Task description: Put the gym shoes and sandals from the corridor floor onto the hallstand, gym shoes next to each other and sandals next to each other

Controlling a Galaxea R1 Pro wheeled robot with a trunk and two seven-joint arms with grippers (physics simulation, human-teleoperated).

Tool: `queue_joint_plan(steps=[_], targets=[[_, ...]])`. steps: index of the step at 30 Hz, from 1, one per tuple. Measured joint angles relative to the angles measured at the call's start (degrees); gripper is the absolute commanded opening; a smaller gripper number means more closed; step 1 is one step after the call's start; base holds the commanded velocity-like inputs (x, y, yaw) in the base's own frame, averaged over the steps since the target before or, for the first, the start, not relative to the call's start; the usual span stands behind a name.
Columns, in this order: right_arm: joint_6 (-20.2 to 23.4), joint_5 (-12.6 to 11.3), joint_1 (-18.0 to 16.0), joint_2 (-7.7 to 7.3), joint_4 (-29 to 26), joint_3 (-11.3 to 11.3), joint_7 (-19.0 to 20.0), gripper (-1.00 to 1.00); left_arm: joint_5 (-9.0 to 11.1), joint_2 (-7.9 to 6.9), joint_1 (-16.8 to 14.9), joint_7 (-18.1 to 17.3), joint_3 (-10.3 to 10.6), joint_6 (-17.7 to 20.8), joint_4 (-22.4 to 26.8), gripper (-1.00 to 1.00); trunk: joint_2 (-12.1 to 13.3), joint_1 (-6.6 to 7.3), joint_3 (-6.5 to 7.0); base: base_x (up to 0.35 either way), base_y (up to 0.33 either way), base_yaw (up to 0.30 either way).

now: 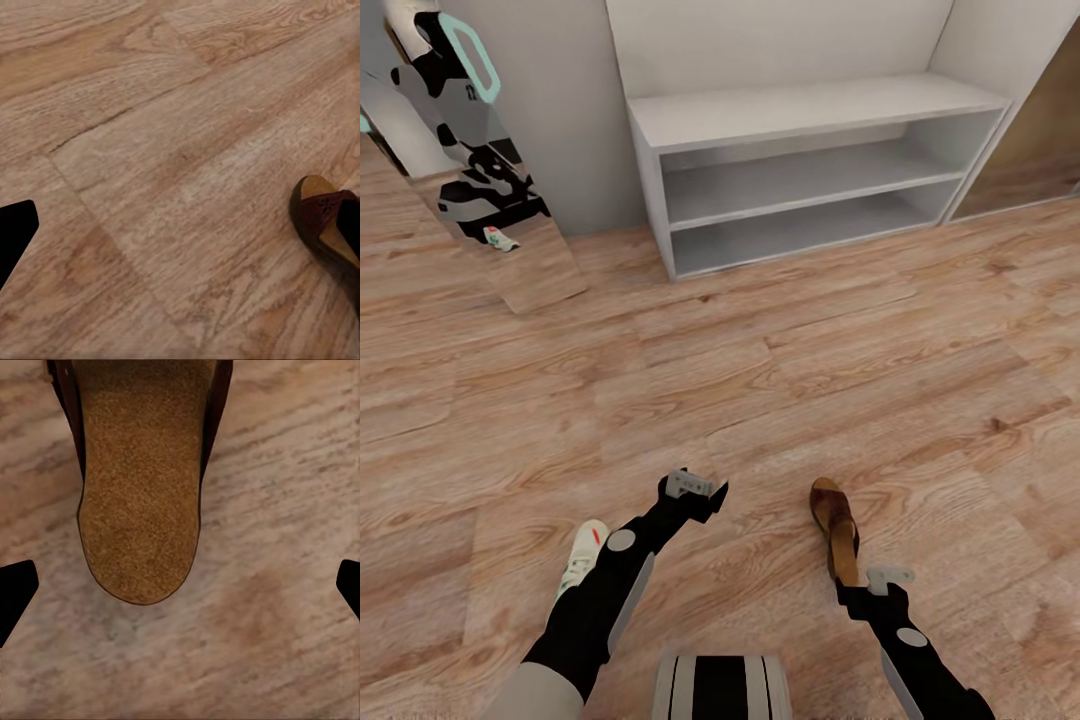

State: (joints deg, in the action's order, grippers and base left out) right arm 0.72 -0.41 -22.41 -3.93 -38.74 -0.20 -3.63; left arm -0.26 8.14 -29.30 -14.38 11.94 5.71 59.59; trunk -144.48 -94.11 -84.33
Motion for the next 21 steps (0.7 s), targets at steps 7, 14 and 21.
queue_joint_plan(steps=[7, 14, 21], targets=[[0.0, -0.1, 0.0, -0.01, -0.2, 0.0, 0.0, 1.00, 0.0, 0.01, 0.0, 0.1, -0.1, 0.0, -0.1, 1.00, 0.0, 0.00, -0.46, 0.000, 0.000, 0.097], [0.0, -0.1, 0.0, 0.10, -0.8, -0.1, 0.0, 1.00, 0.1, 0.04, 0.0, 0.0, -0.1, -0.1, -0.1, 1.00, 0.0, 0.00, -0.50, 0.000, 0.000, 0.008], [0.1, -0.2, -0.1, 0.92, -3.3, -0.1, -0.1, 1.00, 0.1, 0.09, 0.0, 0.0, 0.0, -0.1, -0.2, 1.00, 0.0, 0.00, -0.50, 0.000, 0.000, 0.001]])
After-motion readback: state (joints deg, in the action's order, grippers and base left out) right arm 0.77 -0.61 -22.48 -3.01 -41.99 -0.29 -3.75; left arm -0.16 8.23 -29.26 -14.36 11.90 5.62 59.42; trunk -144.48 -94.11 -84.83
